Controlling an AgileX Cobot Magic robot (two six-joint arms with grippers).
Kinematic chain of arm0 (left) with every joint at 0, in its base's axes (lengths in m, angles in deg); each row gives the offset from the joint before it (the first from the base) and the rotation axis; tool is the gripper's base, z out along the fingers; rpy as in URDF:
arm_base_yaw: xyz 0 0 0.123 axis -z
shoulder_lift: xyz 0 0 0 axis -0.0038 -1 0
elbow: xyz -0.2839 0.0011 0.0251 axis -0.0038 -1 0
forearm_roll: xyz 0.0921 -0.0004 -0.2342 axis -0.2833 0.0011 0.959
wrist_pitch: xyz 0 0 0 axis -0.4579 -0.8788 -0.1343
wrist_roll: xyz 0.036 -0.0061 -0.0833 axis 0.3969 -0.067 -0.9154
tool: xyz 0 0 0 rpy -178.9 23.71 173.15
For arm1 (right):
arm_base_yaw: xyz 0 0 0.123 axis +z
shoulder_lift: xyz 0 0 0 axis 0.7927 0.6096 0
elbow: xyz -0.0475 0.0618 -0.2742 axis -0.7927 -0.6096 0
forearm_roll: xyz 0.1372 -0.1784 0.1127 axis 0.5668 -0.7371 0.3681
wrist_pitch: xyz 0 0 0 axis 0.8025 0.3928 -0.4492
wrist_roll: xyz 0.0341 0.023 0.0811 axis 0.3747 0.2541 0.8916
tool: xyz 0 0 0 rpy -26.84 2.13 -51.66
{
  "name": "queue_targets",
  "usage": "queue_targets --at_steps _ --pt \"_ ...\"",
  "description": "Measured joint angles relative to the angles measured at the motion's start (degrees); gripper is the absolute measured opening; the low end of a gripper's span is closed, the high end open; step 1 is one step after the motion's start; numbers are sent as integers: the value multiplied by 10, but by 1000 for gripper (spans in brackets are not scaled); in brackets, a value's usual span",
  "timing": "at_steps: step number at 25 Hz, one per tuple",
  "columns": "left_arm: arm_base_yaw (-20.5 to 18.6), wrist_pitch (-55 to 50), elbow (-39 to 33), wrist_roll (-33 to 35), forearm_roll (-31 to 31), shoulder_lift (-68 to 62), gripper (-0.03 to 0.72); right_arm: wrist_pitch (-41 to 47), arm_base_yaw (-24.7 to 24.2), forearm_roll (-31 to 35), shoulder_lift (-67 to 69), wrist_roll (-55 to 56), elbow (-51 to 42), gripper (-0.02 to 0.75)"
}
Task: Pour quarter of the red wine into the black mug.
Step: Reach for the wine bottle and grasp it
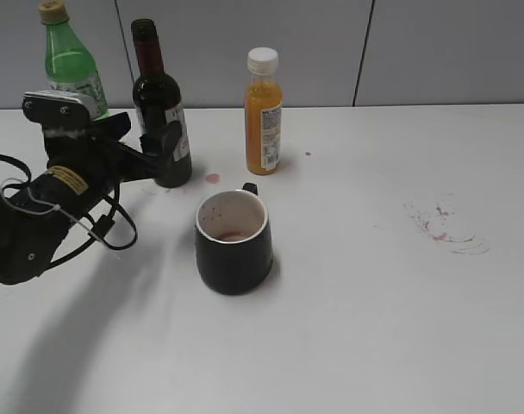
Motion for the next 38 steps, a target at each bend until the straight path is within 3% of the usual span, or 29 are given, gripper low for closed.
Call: queue_targets --at_steps 16,38 --pt "-3 -88 130 3 16 -77 693 0 0 0 0 0 0 586" --pt "-19 -90 256 9 1 -172 677 0 0 0 0 0 0 586"
